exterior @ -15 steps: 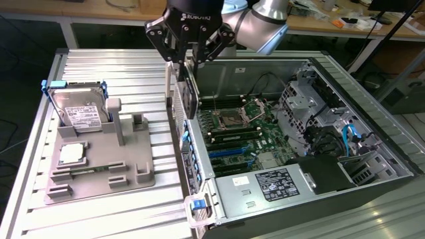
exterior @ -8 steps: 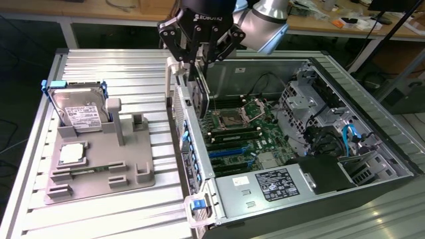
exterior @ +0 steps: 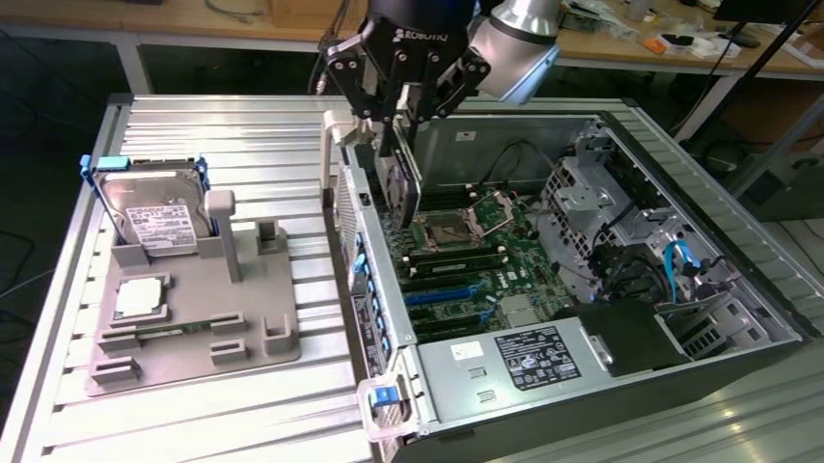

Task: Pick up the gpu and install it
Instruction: 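Pick up the gpu and move the gpu toward the slot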

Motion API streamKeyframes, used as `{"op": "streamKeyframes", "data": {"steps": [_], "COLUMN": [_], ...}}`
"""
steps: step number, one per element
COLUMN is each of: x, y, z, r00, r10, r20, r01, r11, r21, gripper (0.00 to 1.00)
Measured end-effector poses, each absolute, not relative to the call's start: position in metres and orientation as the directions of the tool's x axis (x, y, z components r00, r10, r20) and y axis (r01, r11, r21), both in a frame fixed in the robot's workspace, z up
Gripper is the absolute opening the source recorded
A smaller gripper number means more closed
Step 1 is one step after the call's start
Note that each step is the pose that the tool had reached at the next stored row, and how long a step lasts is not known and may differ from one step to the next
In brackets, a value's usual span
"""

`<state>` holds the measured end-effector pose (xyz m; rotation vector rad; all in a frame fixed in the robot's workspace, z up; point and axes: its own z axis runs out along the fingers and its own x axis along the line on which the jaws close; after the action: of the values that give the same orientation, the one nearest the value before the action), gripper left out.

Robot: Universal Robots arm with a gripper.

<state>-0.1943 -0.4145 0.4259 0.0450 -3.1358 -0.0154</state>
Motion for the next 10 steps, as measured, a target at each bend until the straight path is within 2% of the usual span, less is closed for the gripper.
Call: {"op": "streamKeyframes", "data": {"steps": [10], "x": [-0.159], "y": [-0.414], "z": [0.426], "r00": [-1.000], "r10": [-0.029], "r20": [0.005], "r01": [-0.029], "r11": [1.000], "r21": [0.010], "gripper": [0.27]}}
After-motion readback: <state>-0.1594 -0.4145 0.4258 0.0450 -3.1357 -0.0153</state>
